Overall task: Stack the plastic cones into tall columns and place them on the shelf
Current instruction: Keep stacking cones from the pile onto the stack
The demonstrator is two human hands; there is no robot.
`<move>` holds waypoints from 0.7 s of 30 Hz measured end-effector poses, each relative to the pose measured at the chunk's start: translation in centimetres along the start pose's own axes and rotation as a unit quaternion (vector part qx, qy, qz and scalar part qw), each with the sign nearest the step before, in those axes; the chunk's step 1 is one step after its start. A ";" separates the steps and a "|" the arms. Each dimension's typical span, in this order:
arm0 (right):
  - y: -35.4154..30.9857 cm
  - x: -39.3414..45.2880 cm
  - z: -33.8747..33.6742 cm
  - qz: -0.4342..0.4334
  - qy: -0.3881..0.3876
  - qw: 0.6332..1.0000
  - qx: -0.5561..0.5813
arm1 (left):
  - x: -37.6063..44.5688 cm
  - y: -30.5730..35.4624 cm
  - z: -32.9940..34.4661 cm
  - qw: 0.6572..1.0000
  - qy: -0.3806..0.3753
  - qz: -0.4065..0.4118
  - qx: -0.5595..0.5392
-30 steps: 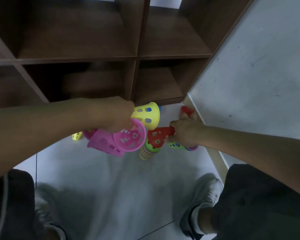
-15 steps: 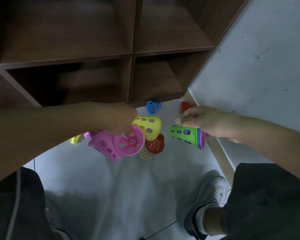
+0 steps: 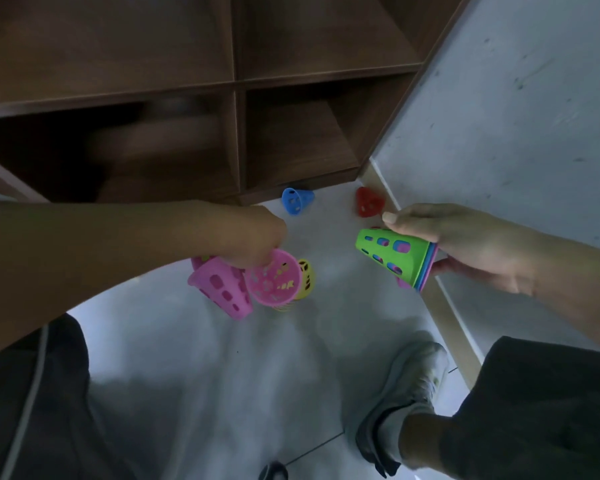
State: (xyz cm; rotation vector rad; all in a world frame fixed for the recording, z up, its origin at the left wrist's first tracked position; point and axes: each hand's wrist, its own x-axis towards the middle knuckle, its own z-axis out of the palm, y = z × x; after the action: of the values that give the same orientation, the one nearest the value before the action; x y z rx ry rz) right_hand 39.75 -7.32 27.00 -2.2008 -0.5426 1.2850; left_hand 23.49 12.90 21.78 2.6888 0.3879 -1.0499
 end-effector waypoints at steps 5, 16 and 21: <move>-0.3 0.8 -0.1 0.002 0.000 1.000 0.000 | 0.7 -0.2 -0.5 1.000 -0.011 0.028 -0.007; -3.6 2.1 2.4 -0.054 -0.030 0.998 0.031 | -0.9 -4.2 -1.4 0.970 0.097 -0.019 -0.223; -5.8 2.0 4.6 -0.082 -0.063 0.995 0.008 | -2.3 -4.8 -0.9 0.937 0.144 -0.059 -0.312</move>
State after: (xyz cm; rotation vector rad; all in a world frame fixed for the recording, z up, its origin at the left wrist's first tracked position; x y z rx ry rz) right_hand 36.18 -0.53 27.45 -2.0246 -0.7427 1.3398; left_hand 20.85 17.36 23.51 2.2447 0.7916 -0.4363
